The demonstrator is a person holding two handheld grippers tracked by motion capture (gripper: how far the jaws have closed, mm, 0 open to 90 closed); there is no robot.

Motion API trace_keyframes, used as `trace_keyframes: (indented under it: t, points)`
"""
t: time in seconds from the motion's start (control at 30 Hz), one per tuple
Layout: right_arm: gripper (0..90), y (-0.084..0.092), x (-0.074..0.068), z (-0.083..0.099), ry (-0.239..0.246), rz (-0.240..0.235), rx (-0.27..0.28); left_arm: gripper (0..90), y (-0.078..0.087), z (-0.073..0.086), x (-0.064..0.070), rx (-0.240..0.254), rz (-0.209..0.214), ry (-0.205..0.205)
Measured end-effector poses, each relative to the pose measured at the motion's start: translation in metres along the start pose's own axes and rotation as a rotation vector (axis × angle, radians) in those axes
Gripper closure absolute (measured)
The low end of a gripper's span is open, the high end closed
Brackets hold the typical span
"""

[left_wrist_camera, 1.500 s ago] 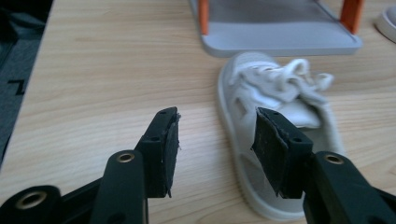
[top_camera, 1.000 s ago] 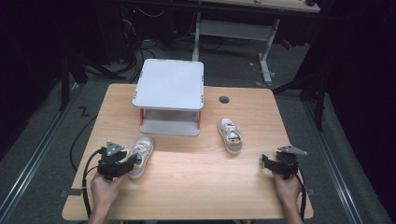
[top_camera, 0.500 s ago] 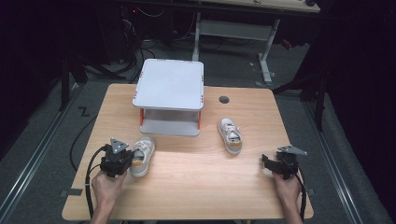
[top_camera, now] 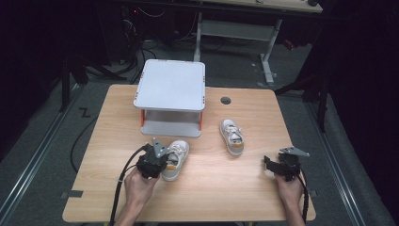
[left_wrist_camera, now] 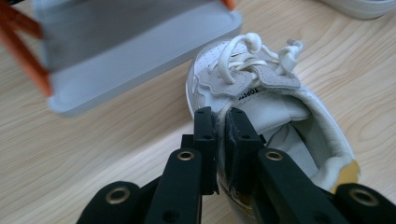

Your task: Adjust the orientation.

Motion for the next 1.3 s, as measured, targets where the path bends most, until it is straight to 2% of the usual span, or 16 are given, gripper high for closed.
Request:
trace_keyframes:
  t: [0.07, 0.27, 0.4, 0.5, 0.57, 0.6, 0.67, 0.77, 0.93, 1.07, 1.17, 1.3]
  points:
    - [33.8, 0.0, 0.0, 0.0, 0.0, 0.0, 0.0, 84.0, -0.007, -0.007, 0.009, 0.002, 0.015, 0.008]
    - [33.2, 0.0, 0.0, 0.0, -0.003, -0.001, -0.002, 83.4, -0.021, -0.017, 0.039, -0.03, 0.041, -0.014]
    - [32.8, 0.0, 0.0, 0.0, -0.004, 0.0, -0.002, 80.8, -0.022, -0.018, 0.051, -0.05, 0.072, 0.004]
    - [32.8, 0.0, 0.0, 0.0, -0.004, 0.0, -0.002, 79.0, -0.022, -0.017, 0.057, -0.055, 0.08, -0.01]
    - [32.8, 0.0, 0.0, 0.0, -0.004, 0.0, -0.002, 78.3, -0.022, -0.016, 0.055, -0.051, 0.1, 0.009]
    - [32.8, 0.0, 0.0, 0.0, -0.004, 0.0, -0.002, 77.3, -0.022, -0.016, 0.054, -0.04, 0.122, 0.034]
    - [32.8, 0.0, 0.0, 0.0, -0.004, 0.001, -0.002, 68.7, -0.022, -0.016, 0.054, -0.025, 0.152, 0.054]
    - [32.8, 0.0, 0.0, 0.0, -0.003, 0.001, -0.002, 58.6, -0.02, -0.014, 0.051, 0.009, 0.155, 0.071]
    - [32.8, 0.0, 0.0, 0.0, -0.004, 0.001, -0.002, 46.8, -0.016, -0.01, 0.045, 0.057, 0.185, 0.127]
    - [32.8, 0.0, 0.0, 0.0, -0.004, 0.001, -0.002, 43.1, -0.009, -0.01, 0.038, 0.103, 0.174, 0.132]
    - [32.7, 0.0, 0.0, 0.0, -0.004, 0.001, -0.002, 41.1, -0.006, -0.007, 0.03, 0.133, 0.176, 0.156]
    - [32.8, 0.0, 0.0, 0.0, -0.004, 0.001, -0.002, 39.3, -0.002, -0.001, 0.014, 0.172, 0.155, 0.183]
Point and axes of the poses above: each handheld gripper's, and its own axes: y roughly backward along the jaws, z roughly out of its underside, x roughly to its right, the point moved 6 cm from there along -y, roughly forward along the jaws, and after that the axes turned 11 degrees about -y, right-handed, at the moved point
